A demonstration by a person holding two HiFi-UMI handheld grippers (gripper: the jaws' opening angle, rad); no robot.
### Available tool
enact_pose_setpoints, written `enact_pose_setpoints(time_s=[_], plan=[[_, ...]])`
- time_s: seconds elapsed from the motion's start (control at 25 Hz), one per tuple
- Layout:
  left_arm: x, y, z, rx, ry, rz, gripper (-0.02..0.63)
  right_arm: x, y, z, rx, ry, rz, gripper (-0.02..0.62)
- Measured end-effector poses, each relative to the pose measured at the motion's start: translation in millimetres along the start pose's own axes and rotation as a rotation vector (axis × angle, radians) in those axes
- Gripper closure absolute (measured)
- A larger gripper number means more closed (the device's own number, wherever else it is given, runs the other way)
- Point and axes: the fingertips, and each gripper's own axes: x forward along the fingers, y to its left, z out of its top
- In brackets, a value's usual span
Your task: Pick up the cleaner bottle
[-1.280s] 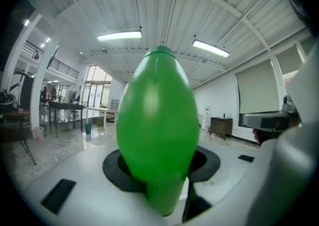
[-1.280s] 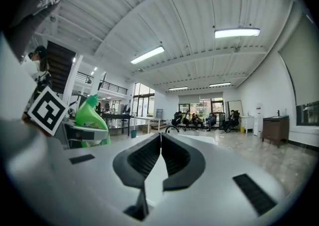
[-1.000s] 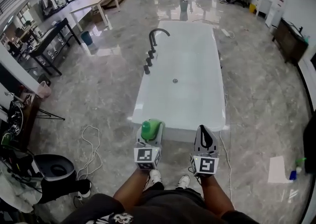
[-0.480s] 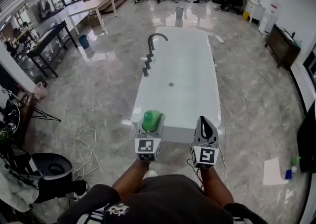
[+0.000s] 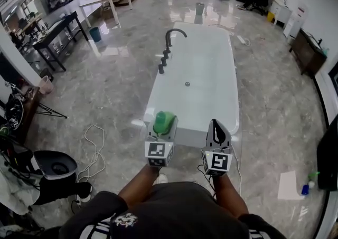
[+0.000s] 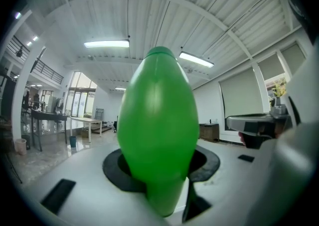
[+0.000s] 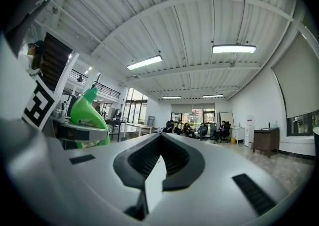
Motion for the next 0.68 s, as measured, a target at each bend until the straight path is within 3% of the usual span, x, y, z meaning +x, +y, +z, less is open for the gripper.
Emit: enact_pose_setpoints(time_s=[0.48,0.68], plan=[[-9.8,-8.6,6.9,0.008,-0.011,-0.003,0.425,-9.1,-3.4,-6.5,-0.009,0.017,-0.011,0.580],[-10.0,-5.0,-3.3,0.081,-0.005,0.017,0.425,-11.8,-1.4,-3.8,-0.009,0.003,-0.013,0.579]])
